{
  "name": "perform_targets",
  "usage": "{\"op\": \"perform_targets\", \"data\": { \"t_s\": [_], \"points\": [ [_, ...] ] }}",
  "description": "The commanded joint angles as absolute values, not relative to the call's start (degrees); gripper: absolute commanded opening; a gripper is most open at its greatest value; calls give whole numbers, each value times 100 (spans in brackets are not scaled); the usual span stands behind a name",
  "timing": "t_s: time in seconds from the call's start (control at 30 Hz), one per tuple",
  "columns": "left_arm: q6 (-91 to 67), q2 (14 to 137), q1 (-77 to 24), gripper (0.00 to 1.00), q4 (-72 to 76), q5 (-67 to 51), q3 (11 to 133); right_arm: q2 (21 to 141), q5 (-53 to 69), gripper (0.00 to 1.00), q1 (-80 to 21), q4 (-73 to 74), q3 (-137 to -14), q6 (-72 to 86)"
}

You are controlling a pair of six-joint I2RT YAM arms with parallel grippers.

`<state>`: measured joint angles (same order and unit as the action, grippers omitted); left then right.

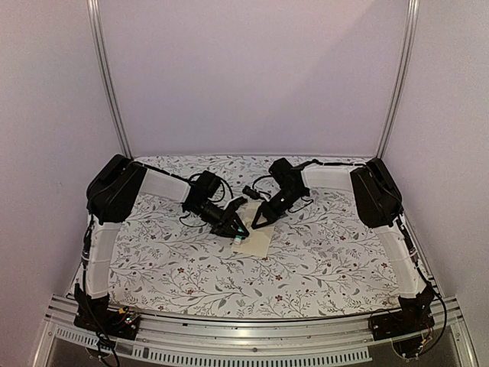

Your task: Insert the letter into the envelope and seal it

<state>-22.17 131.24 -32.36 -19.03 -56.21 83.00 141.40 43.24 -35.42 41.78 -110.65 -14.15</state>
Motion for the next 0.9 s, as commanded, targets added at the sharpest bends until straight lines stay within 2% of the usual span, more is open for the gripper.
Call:
{"op": "perform_targets", "data": {
  "t_s": [0.0,0.47,0.6,0.67,0.87],
  "points": [
    [-2030,13412,-3227,0,-2285,-5119,8283,14327,3528,0,-3347,4210,-11217,-1361],
    [-2008,13227,-3226,0,-2399,-5003,8410,14397,3777,0,-3278,4280,-11538,-1539],
    [-2070,12539,-3302,0,-2271,-4767,8690,13899,3868,2,-3219,4577,-11547,-1747],
    [-2108,12202,-3297,0,-2199,-4627,8871,13278,3857,3,-3143,4619,-11348,-1947],
    [-1984,11499,-3295,0,-1897,-4164,9032,11901,3675,16,-2974,4956,-11181,-2660]
  ]
}}
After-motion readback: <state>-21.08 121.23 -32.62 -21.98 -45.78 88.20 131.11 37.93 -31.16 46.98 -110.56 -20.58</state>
